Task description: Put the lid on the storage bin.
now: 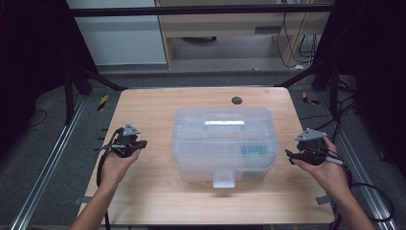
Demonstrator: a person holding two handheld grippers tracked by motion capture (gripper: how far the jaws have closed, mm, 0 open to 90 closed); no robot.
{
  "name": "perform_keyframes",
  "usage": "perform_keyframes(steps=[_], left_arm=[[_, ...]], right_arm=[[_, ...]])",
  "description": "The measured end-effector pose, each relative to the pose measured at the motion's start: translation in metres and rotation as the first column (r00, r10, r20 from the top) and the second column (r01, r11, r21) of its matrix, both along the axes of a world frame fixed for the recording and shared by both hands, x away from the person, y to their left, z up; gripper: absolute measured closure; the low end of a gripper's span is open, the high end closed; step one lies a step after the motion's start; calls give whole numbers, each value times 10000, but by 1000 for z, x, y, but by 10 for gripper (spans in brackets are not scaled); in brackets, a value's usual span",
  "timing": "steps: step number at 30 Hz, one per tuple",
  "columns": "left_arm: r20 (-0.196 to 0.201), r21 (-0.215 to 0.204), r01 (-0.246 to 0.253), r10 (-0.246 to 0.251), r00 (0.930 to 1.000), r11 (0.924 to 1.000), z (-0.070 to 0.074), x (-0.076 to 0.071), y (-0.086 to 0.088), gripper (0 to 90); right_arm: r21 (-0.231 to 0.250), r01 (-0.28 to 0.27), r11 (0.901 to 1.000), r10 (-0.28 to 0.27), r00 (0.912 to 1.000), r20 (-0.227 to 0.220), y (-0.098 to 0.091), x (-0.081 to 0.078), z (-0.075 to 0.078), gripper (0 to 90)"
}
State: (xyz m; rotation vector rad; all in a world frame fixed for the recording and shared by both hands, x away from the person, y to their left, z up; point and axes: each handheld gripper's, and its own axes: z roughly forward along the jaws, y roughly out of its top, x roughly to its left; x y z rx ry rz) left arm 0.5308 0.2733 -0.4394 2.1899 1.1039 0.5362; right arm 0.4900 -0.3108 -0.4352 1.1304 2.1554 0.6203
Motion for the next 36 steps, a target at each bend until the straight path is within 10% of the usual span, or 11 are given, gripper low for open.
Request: perform_keyframes(steps=[10, 16, 22, 36], left_arm=[[78, 11, -414, 414, 9991, 9991, -19, 19, 2, 889], [717, 110, -1021, 1011, 9923, 9947, -31, 30, 3, 488], [719, 137, -1228, 1215, 9900, 9923, -43, 40, 5, 281], [388, -539, -1938, 1960, 9798, 9796, -64, 55, 12, 147]], right_arm=[[914, 739, 9931, -745, 9972, 37, -7, 37, -21, 238], [1440, 1440, 9790, -1461, 9893, 44, -12, 57, -37, 228], [1796, 1742, 9682, -1760, 9844, -58, -13, 67, -46, 196], [2517, 2557, 9334, -2467, 9667, -675, -11, 91, -71, 116]])
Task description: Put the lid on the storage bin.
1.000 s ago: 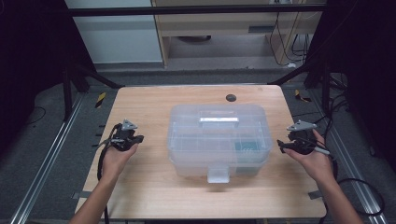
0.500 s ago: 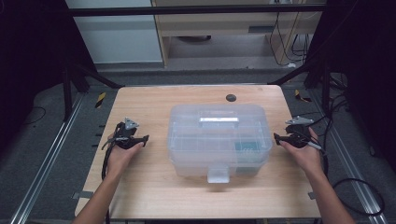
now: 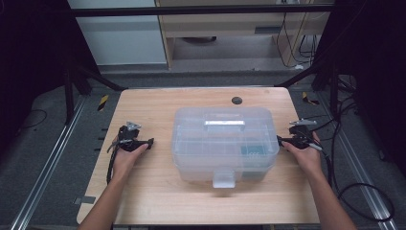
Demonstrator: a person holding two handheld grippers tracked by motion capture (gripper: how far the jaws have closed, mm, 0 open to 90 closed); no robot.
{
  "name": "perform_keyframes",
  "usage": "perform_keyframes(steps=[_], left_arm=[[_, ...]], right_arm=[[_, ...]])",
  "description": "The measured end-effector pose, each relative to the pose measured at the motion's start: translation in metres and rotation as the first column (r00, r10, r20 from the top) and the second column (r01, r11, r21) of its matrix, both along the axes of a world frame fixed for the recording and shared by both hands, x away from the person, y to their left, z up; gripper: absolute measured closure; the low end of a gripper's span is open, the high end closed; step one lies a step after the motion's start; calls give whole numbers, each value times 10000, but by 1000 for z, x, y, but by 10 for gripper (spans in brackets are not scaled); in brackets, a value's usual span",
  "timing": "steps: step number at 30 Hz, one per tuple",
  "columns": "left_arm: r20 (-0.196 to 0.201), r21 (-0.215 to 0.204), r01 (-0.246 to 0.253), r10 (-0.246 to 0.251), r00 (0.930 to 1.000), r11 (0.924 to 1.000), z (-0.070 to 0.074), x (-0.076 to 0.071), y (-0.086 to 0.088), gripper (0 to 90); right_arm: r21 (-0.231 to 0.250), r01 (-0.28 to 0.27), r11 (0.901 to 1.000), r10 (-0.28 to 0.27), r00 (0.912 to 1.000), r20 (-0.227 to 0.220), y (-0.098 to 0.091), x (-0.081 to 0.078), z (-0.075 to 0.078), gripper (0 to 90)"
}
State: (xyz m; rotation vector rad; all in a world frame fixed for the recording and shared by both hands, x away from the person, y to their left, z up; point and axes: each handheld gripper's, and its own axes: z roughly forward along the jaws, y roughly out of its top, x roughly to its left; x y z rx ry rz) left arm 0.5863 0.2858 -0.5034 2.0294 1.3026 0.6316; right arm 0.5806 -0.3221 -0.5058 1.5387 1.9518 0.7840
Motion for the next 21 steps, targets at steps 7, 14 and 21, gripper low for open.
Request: perform_keyframes(steps=[7, 14, 21], left_arm=[[-135, -364, -369, 364, 9992, 9987, -3, 3, 3, 93], [-229, -358, -474, 466, 9987, 9982, -3, 4, 3, 54], [-359, -235, -856, 848, 9958, 9960, -4, 5, 1, 0]], right_arm=[[605, 152, 9981, -155, 9999, 55, 2, 2, -4, 92], [543, 768, 9956, -767, 9970, -35, 12, 2, -6, 20], [530, 1144, 9920, -1142, 9934, -80, 16, 2, -6, 2]])
